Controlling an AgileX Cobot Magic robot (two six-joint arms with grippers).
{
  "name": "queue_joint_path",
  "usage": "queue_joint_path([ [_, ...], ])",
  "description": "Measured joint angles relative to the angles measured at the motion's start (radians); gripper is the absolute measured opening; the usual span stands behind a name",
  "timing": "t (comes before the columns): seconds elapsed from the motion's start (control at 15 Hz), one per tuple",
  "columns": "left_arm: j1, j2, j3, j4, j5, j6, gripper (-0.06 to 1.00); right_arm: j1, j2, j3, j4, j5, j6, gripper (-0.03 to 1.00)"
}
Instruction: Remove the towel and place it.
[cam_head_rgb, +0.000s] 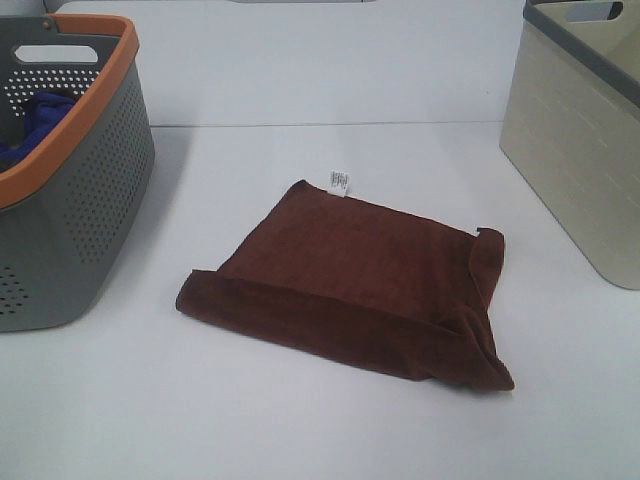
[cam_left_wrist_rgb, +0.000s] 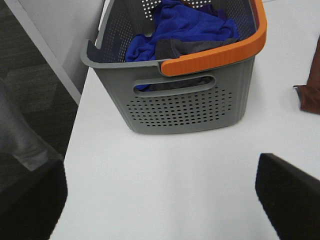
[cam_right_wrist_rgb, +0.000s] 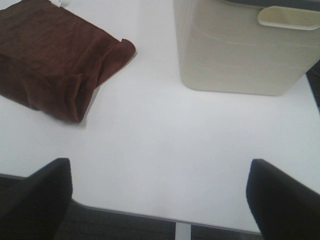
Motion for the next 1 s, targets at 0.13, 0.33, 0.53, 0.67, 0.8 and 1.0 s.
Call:
queue_joint_path([
  [0.13,0.000,-0.060,0.064,-0.051,-0.001,0.000,0.97,0.000,0.000,0.034,0.034,-0.013,0.000,0.83],
  [0.33,0.000,-0.063,0.109,-0.115,-0.032,0.021,0.97,0.000,0.000,0.042,0.041,-0.020,0.000,0.83],
  [0.53,0.000,-0.063,0.128,-0.131,-0.058,0.019,0.97,0.000,0.000,0.046,0.044,-0.020,0.000,0.83],
  [0.67,0.000,-0.063,0.128,-0.131,-0.058,0.019,0.97,0.000,0.000,0.046,0.045,-0.020,0.000,0.83],
  [0.8,0.000,-0.063,0.128,-0.131,-0.058,0.019,0.97,0.000,0.000,0.046,0.048,-0.021,0.000,0.83],
  [1.0,0.000,-0.063,0.128,-0.131,-0.058,0.019,0.97,0.000,0.000,0.046,0.052,-0.021,0.000,0.83],
])
